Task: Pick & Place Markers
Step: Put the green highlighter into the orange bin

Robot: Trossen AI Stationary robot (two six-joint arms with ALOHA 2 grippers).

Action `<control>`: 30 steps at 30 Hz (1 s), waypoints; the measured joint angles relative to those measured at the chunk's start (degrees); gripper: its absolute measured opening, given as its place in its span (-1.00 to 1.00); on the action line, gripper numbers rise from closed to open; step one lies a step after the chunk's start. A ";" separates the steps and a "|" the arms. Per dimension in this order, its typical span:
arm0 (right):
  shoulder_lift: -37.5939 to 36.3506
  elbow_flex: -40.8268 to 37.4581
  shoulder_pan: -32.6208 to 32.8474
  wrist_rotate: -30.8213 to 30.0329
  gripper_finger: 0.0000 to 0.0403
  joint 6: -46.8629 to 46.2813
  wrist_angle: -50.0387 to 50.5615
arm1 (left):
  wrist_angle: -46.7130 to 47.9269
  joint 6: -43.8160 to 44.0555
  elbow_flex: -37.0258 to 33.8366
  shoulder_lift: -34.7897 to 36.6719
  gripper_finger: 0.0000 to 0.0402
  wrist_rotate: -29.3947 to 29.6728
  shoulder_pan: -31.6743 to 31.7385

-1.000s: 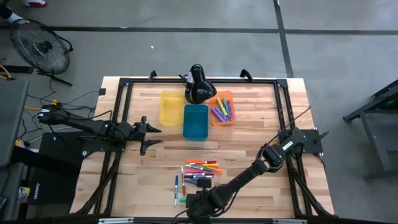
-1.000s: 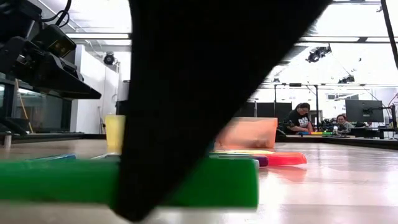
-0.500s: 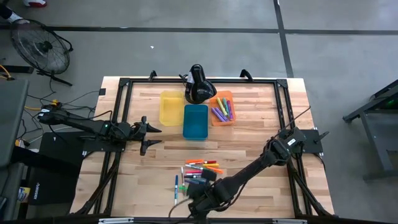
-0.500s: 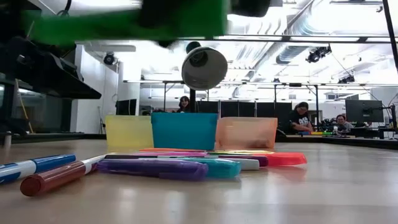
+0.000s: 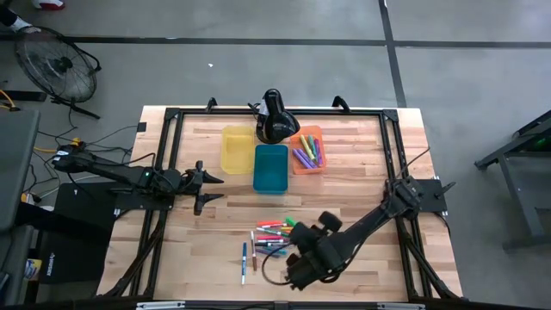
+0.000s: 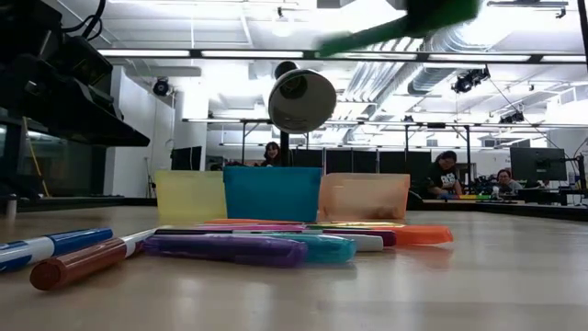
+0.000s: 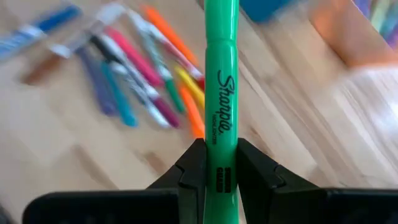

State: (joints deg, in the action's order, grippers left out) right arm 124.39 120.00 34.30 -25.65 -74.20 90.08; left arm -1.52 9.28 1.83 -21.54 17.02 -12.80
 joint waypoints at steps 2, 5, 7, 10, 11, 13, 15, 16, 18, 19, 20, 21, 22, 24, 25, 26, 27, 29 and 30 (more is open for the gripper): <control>-2.07 -5.62 0.08 1.70 -0.72 -1.90 -0.49 | -0.04 0.02 0.00 0.00 0.12 0.00 0.02; -5.83 -14.86 0.24 3.90 -0.73 -6.15 -1.67 | -0.04 0.00 0.00 0.00 0.12 0.00 0.02; -8.55 -21.31 0.26 5.34 -0.73 -8.10 -3.20 | -0.03 0.00 0.00 -0.01 0.12 0.01 0.02; -13.13 -30.38 0.23 6.00 -0.73 -10.14 -9.17 | -0.02 0.00 0.00 -0.02 0.12 0.00 0.01; -14.98 -33.05 0.08 5.93 -0.73 -10.59 -11.11 | -0.03 0.00 0.00 -0.02 0.12 0.00 0.01; -18.75 -38.15 -0.40 5.61 -0.73 -11.12 -14.45 | -0.04 0.00 0.00 -0.02 0.12 0.00 0.02; -22.23 -42.91 -1.17 5.07 -0.73 -11.84 -17.46 | -0.04 0.00 0.00 -0.02 0.12 0.00 0.02; -24.06 -45.15 -1.67 4.44 -0.73 -12.38 -18.94 | -0.04 0.00 0.00 -0.02 0.12 0.00 0.02; -28.02 -49.25 -2.78 3.09 -0.73 -12.95 -21.80 | -0.04 0.01 0.00 -0.02 0.12 0.01 0.01; -29.84 -51.32 -3.43 2.60 -0.73 -13.02 -23.30 | -0.04 0.01 0.00 -0.02 0.12 0.00 0.02; -31.46 -53.36 -4.22 2.12 -0.73 -13.02 -24.98 | -0.04 0.00 0.00 -0.02 0.12 0.00 0.01; -33.05 -55.44 -5.09 1.65 -0.73 -12.99 -26.91 | -0.04 0.00 0.00 -0.02 0.12 0.00 0.02; -34.47 -57.40 -6.06 1.32 -0.73 -12.94 -28.95 | -0.04 0.02 0.00 -0.02 0.12 0.00 0.02; -37.37 -61.08 -8.15 0.69 -0.73 -12.41 -32.50 | -0.04 0.02 0.00 -0.02 0.12 0.00 0.02; -38.48 -62.80 -9.27 0.61 -0.73 -11.80 -34.19 | -0.04 0.02 0.00 -0.02 0.12 0.00 0.00; -39.53 -64.47 -10.43 0.57 -0.73 -10.83 -35.96 | -0.04 0.00 0.00 -0.02 0.12 0.02 0.02; -40.44 -66.02 -11.60 0.65 -0.73 -9.93 -37.57 | -0.04 0.00 0.00 -0.02 0.12 0.00 0.02; -42.28 -68.83 -14.01 0.84 -0.73 -8.11 -40.79 | -0.04 0.00 -0.01 -0.02 0.12 0.01 0.01; -43.23 -69.96 -15.26 0.91 -0.73 -6.98 -42.05 | -0.04 0.01 -0.01 -0.02 0.12 0.00 0.02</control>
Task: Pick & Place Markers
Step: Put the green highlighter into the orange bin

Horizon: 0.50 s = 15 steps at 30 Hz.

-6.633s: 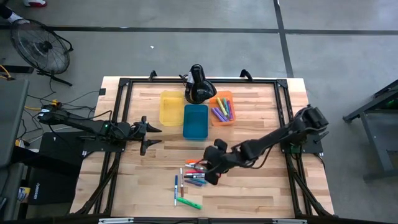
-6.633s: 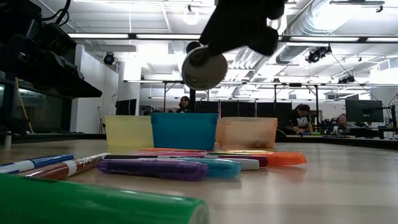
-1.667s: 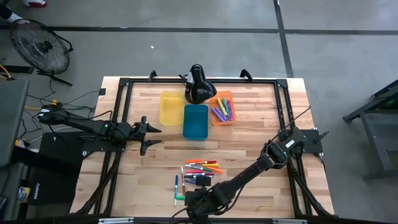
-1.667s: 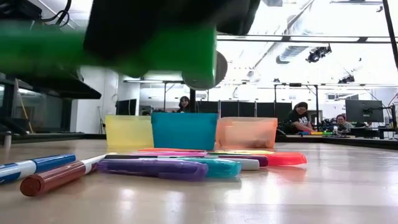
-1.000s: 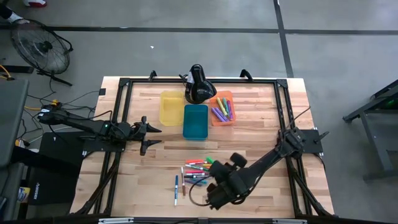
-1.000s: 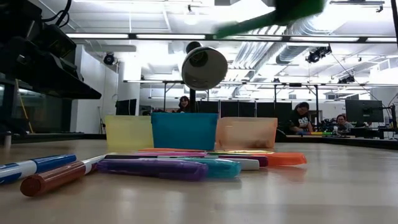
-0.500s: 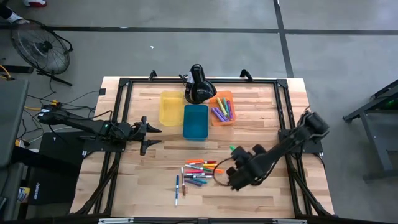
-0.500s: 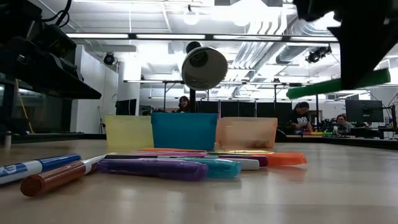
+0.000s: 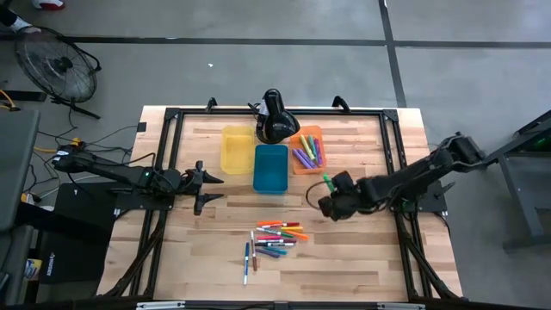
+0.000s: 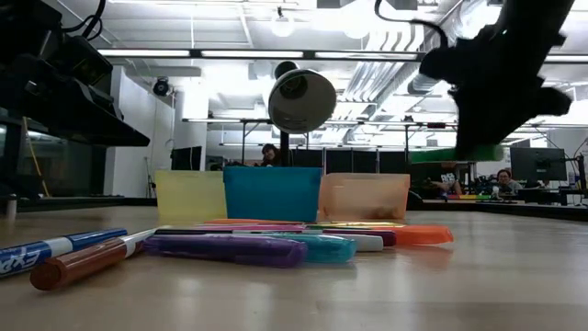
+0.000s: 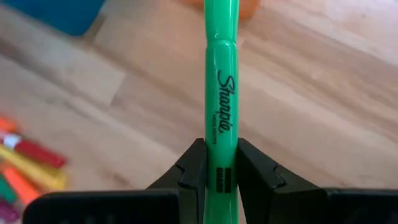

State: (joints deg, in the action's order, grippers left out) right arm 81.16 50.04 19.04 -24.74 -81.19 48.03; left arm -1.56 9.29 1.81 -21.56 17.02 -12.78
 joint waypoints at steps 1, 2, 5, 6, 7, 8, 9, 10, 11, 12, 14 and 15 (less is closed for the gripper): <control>-0.90 -1.01 -1.26 0.06 -0.73 0.90 -1.02 | 0.00 0.00 0.01 0.00 0.12 0.00 -0.01; -1.70 -1.95 -2.58 0.19 -0.73 1.96 -2.09 | 0.00 -0.01 0.01 0.00 0.12 0.02 -0.02; -3.95 -3.88 -6.50 0.64 -0.73 5.28 -4.49 | 0.00 -0.01 0.00 0.00 0.12 0.00 0.00; -4.67 -4.20 -7.81 0.64 -0.73 6.52 -5.13 | 0.00 -0.01 -0.01 0.00 0.12 0.00 -0.02; -5.19 -4.26 -9.06 0.66 -0.73 7.60 -5.46 | 0.00 -0.01 0.01 0.00 0.12 0.00 0.00; -5.74 -4.33 -10.41 0.64 -0.73 8.84 -6.01 | 0.00 -0.01 0.00 0.00 0.12 0.00 -0.01; -6.19 -4.37 -11.81 0.73 -0.73 10.10 -6.55 | 0.00 0.00 0.00 0.00 0.12 0.00 -0.01; -6.59 -4.37 -13.25 0.93 -0.73 11.46 -7.28 | 0.00 0.00 0.00 0.00 0.12 0.00 -0.01; -6.93 -4.37 -14.68 1.17 -0.73 12.87 -8.37 | 0.00 0.00 -0.01 0.00 0.12 0.00 -0.01; -7.21 -4.37 -16.14 1.28 -0.73 14.33 -9.72 | 0.00 0.00 -0.01 0.00 0.12 0.00 0.00; -7.51 -4.37 -18.93 2.03 -0.73 17.17 -12.95 | 0.00 -0.01 -0.01 0.00 0.12 0.00 0.00; -7.51 -4.37 -20.37 2.84 -0.73 18.79 -14.97 | 0.00 -0.01 0.00 0.00 0.12 0.00 -0.02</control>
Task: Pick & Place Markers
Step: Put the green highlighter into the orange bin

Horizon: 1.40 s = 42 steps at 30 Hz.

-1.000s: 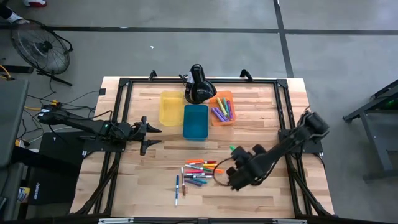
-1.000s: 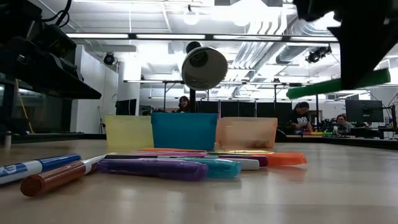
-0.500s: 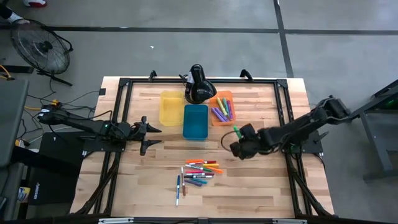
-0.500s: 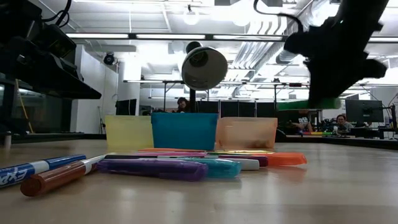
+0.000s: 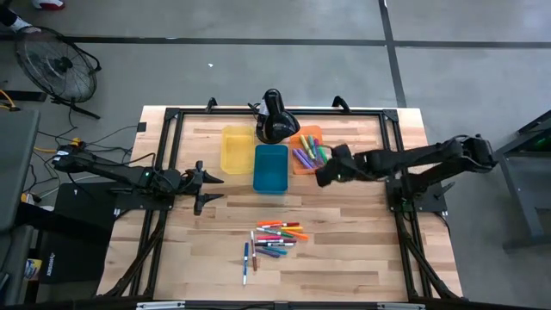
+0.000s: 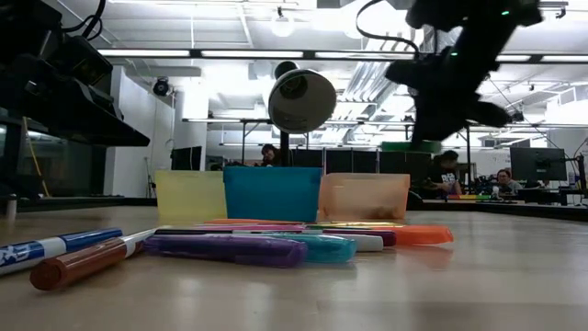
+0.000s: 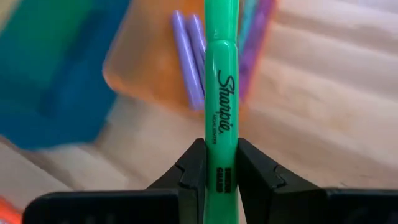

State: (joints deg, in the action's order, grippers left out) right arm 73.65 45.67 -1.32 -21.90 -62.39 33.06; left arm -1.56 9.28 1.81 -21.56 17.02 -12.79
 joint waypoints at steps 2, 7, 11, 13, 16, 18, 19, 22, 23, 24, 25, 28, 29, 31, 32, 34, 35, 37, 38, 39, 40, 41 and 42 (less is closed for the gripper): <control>0.00 0.00 -2.75 1.66 -0.73 2.79 -4.25 | 0.00 0.00 0.01 0.00 0.12 0.00 0.02; 0.00 0.00 -8.96 5.71 -0.73 7.30 -12.74 | 0.00 0.00 -0.01 0.00 0.12 0.01 0.02; 0.00 0.00 -12.75 7.60 -0.73 8.48 -17.23 | 0.00 0.00 -0.01 0.00 0.12 0.00 0.00; 0.00 0.00 -14.12 8.15 -0.73 8.51 -18.38 | 0.00 0.02 -0.01 0.00 0.12 0.00 0.00; 0.00 0.00 -15.69 8.90 -0.73 8.51 -19.25 | 0.00 0.01 -0.01 0.00 0.12 0.00 0.01; 0.00 0.00 -16.41 9.01 -0.73 8.50 -19.14 | 0.00 0.00 -0.01 0.00 0.12 0.00 0.02; 0.00 0.00 -16.73 9.01 -0.73 8.46 -19.19 | 0.00 0.00 -0.01 0.00 0.12 0.00 0.00; 0.04 0.00 -17.54 9.27 -0.73 7.14 -19.19 | 0.00 0.02 0.00 0.00 0.12 0.00 0.01; 0.07 0.00 -17.84 9.58 -0.73 6.92 -19.20 | 0.00 0.00 -0.01 0.00 0.12 0.01 0.01; 0.08 0.00 -18.08 9.99 -0.73 6.60 -19.19 | 0.00 0.01 -0.01 0.00 0.12 0.00 0.00; 0.09 0.00 -18.26 10.19 -0.73 5.96 -19.19 | 0.00 0.00 -0.01 0.00 0.12 0.02 0.00; 0.47 0.00 -18.32 10.35 -0.73 4.49 -19.10 | 0.00 0.00 -0.01 0.00 0.12 0.00 0.02; 0.79 0.00 -18.31 10.52 -0.73 4.01 -18.76 | 0.00 0.01 -0.01 0.00 0.12 0.00 0.00; 1.90 0.00 -18.27 11.65 -0.73 2.86 -17.76 | 0.00 0.01 -0.01 0.00 0.12 0.00 0.02; 2.64 0.00 -18.15 12.19 -0.73 2.23 -17.47 | 0.00 0.02 -0.01 0.00 0.12 0.00 0.01; 4.41 0.00 -17.75 12.80 -0.73 0.98 -17.39 | 0.00 0.00 -0.01 0.00 0.12 0.01 0.02; 5.42 0.00 -17.53 13.05 -0.73 0.52 -17.48 | 0.00 0.00 -0.01 0.00 0.12 0.01 0.02; 7.47 0.00 -17.28 13.86 -0.73 -0.63 -17.61 | 0.00 0.00 -0.01 0.00 0.12 0.00 0.00; 8.30 0.00 -17.25 14.23 -0.73 -0.74 -17.65 | 0.00 0.01 -0.01 0.01 0.12 0.00 0.02; 9.07 0.00 -17.27 14.43 -0.73 -0.85 -17.88 | 0.00 0.00 -0.01 0.00 0.12 0.00 0.02; 9.66 0.00 -17.27 14.41 -0.73 -1.28 -18.19 | 0.00 0.00 -0.01 0.00 0.12 0.02 0.02; 10.02 0.00 -17.27 14.38 -0.73 -1.74 -18.42 | 0.00 0.00 -0.01 0.00 0.12 0.00 0.02; 10.34 0.00 -17.27 14.37 -0.73 -1.88 -18.67 | 0.00 0.02 -0.01 0.00 0.12 0.02 0.01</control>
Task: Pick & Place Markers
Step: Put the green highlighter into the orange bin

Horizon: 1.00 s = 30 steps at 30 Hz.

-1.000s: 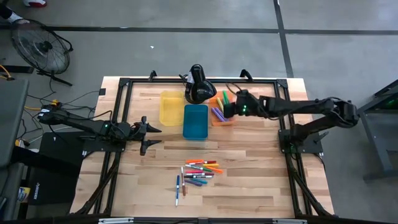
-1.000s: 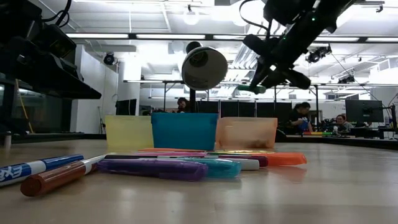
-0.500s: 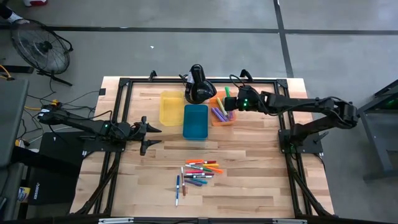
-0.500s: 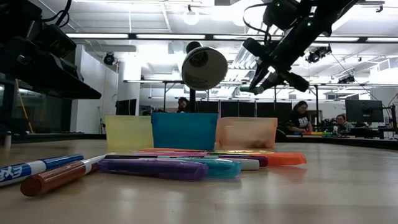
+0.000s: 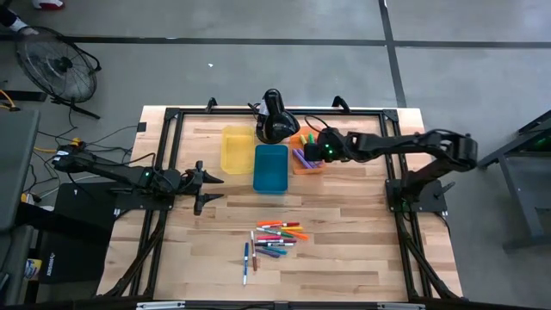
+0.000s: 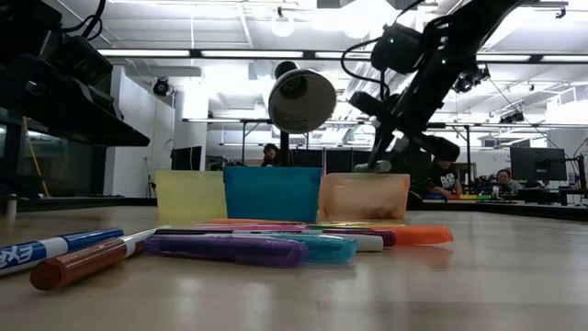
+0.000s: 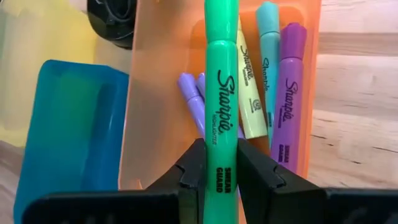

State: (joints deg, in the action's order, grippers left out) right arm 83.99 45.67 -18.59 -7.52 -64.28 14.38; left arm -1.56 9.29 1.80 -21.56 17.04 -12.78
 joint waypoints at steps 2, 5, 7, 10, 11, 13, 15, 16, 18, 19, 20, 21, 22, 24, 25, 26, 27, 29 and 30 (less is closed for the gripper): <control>0.43 0.00 -0.05 -0.01 -0.72 -0.24 -0.42 | 0.00 0.00 0.00 0.00 0.12 -0.02 0.01; 0.50 0.00 -0.17 0.02 -0.63 -0.43 -0.49 | 0.00 -0.02 0.00 0.00 0.12 -0.02 0.01; 0.50 0.00 -0.17 0.04 -0.59 -0.41 -0.56 | 0.00 -0.02 0.00 0.00 0.12 -0.02 0.01; 0.50 0.00 -0.17 0.21 -0.57 -0.33 -0.53 | 0.00 0.00 0.00 0.00 0.12 -0.02 0.00; 0.50 0.00 -0.17 0.21 -0.57 -0.26 -0.55 | 0.00 -0.02 0.00 0.00 0.12 -0.02 0.01; 0.50 0.00 -0.17 0.21 -0.58 0.08 -0.53 | 0.00 -0.02 0.00 0.00 0.12 -0.02 0.01; 0.50 0.00 -0.17 0.23 -0.60 0.50 -0.53 | 0.00 -0.02 0.00 0.00 0.12 -0.02 0.01; 0.50 0.00 -0.17 0.21 -0.60 1.02 -0.56 | 0.00 -0.01 0.00 0.00 0.12 -0.02 -0.01; 0.50 0.00 -0.17 0.25 -0.59 1.37 -0.53 | 0.00 -0.01 0.00 0.00 0.12 -0.02 0.00; 0.50 0.00 -0.17 0.23 -0.59 1.45 -0.55 | 0.00 -0.01 0.00 0.00 0.12 -0.02 0.00; 0.50 0.00 -0.17 0.23 -0.58 1.47 -0.57 | 0.00 0.00 0.00 0.00 0.12 -0.02 -0.01; 0.50 0.00 -0.17 0.23 -0.58 1.51 -0.58 | 0.00 -0.02 0.00 0.00 0.12 -0.02 0.00; 0.50 0.00 -0.17 0.22 -0.57 1.63 -0.56 | 0.00 -0.01 0.00 0.00 0.12 -0.02 0.00; 0.49 0.00 -0.17 -0.11 -0.57 2.41 -0.62 | 0.00 0.01 0.00 0.00 0.12 -0.02 -0.01; 0.43 0.00 -0.17 -0.41 -0.57 3.29 -0.79 | 0.00 0.01 0.00 0.00 0.12 -0.01 -0.01; 0.39 0.00 -0.17 -0.72 -0.57 4.36 -1.09 | 0.00 0.01 0.00 0.00 0.12 -0.02 0.00; 0.35 0.00 -0.17 -0.88 -0.57 5.23 -1.45 | 0.00 -0.01 0.00 0.00 0.12 -0.02 0.00; 0.34 0.00 -0.17 -0.90 -0.55 7.24 -2.31 | 0.00 -0.01 0.00 0.00 0.12 -0.02 0.01; 0.34 0.00 -0.17 -0.90 -0.54 8.22 -2.72 | 0.00 -0.01 0.00 0.01 0.12 -0.02 0.00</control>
State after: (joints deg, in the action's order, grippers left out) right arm 84.33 45.67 -18.76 -8.43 -56.06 11.66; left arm -1.56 9.29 1.80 -21.55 17.02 -12.79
